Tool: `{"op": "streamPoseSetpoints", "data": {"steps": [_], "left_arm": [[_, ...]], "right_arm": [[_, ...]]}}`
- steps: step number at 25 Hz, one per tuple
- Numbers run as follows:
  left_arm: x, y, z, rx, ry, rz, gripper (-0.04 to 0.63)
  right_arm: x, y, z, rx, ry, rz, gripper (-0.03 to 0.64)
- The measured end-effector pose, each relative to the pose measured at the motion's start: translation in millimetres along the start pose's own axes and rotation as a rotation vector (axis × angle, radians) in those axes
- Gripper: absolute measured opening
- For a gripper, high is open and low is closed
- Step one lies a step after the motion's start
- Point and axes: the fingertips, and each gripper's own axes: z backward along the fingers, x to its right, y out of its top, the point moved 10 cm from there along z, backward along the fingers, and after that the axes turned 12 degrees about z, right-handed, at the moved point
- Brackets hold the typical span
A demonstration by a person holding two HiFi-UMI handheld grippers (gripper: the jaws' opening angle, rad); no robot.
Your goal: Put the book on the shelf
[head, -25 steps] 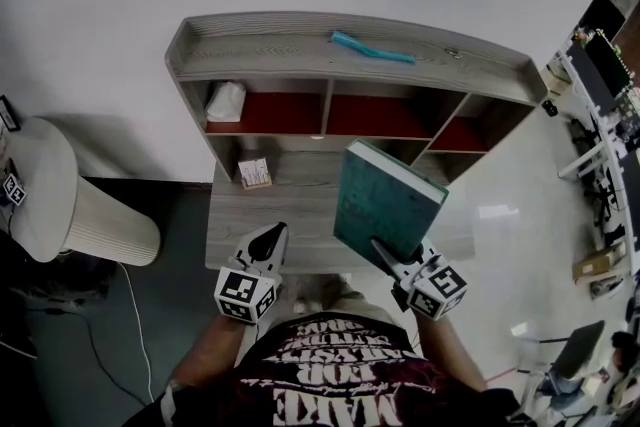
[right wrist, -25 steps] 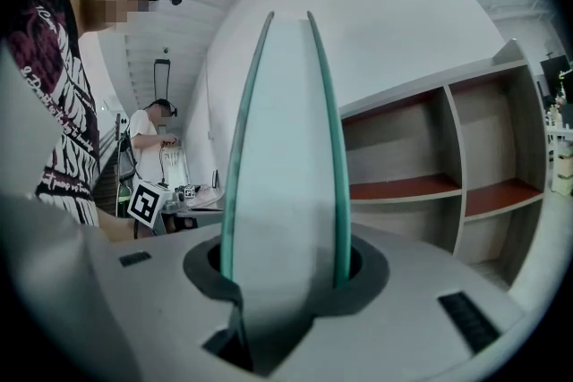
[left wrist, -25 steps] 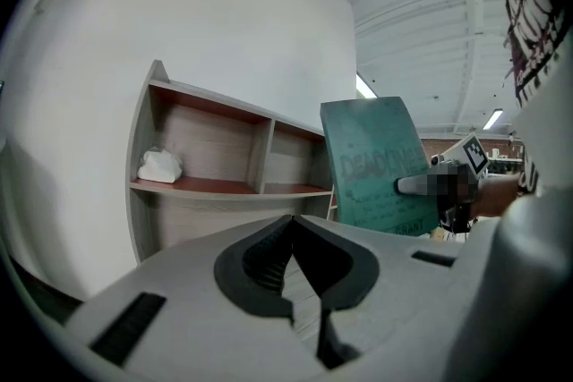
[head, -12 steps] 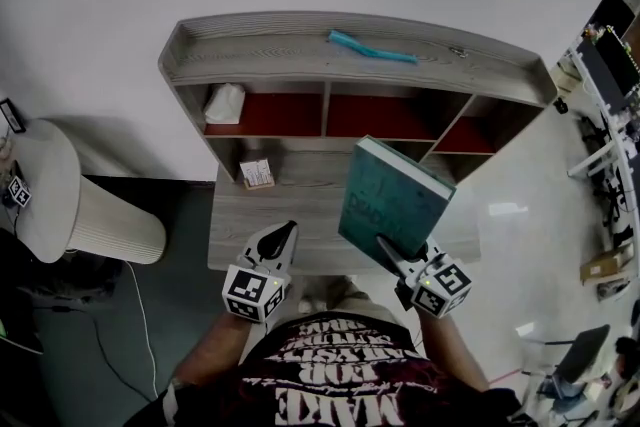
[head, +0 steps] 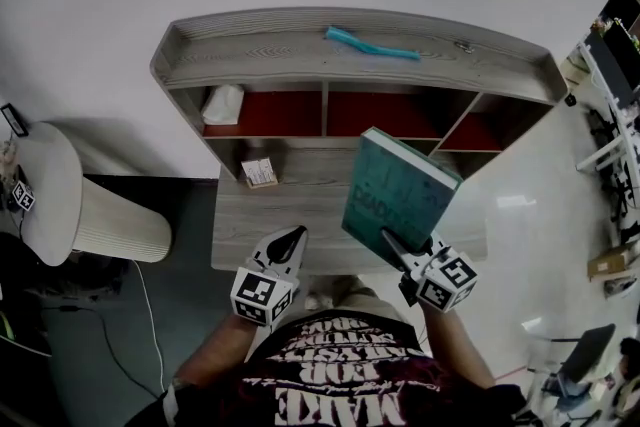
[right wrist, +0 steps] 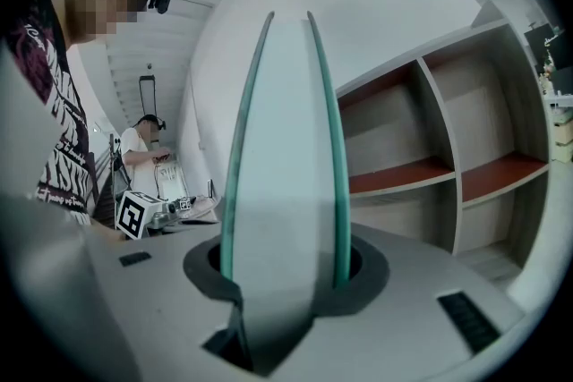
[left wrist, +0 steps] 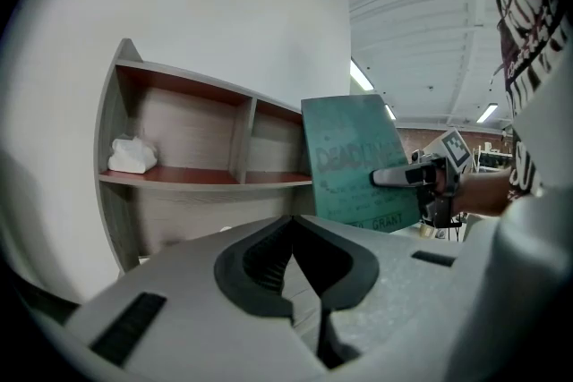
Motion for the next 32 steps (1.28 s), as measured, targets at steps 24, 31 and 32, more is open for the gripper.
{"op": "streamPoseSetpoints", "data": {"steps": [24, 31, 32], "left_arm": [[-4, 0, -43, -0.044, -0.037, 0.043, 0.006], [-5, 4, -59, -0.049, -0.050, 0.047, 0.006], [-5, 4, -62, -0.052, -0.052, 0.047, 0.006]], "right_arm": [[41, 3, -26, -0.034, 0.004, -0.023, 0.167], [56, 5, -30, -0.029, -0.013, -0.033, 0.167], [58, 5, -30, -0.028, -0.015, -0.033, 0.167]]}}
